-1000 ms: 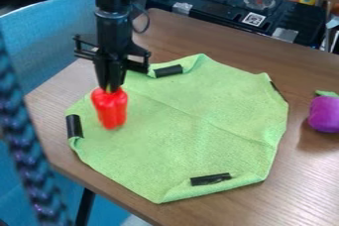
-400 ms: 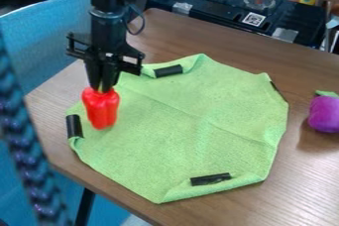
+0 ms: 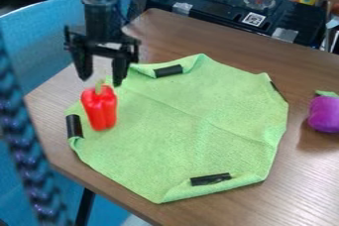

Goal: Move red object from top right to bottom left of the cloth

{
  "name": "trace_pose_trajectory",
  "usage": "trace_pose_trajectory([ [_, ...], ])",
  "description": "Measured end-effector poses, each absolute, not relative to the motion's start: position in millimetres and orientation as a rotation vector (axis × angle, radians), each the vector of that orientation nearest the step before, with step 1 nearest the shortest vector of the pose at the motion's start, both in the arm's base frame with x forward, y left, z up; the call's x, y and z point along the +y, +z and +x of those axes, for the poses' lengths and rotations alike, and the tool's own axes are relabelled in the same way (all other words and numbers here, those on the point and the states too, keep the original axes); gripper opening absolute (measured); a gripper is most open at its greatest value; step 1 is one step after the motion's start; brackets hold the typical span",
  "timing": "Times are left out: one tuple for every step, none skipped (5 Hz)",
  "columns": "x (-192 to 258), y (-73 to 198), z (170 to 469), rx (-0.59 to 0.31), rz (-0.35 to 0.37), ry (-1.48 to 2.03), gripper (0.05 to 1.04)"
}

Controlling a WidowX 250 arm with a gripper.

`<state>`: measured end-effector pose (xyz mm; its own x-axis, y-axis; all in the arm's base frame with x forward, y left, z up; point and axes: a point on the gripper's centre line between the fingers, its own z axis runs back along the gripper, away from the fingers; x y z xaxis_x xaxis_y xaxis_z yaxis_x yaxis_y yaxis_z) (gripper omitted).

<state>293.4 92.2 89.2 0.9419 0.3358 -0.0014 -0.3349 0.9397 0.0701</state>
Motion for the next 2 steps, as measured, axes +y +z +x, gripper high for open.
trace_pose_trajectory([
  [90,111,298,-0.035,-0.017,0.349,1.003],
  [83,142,308,-0.143,-0.084,0.34,0.999],
])
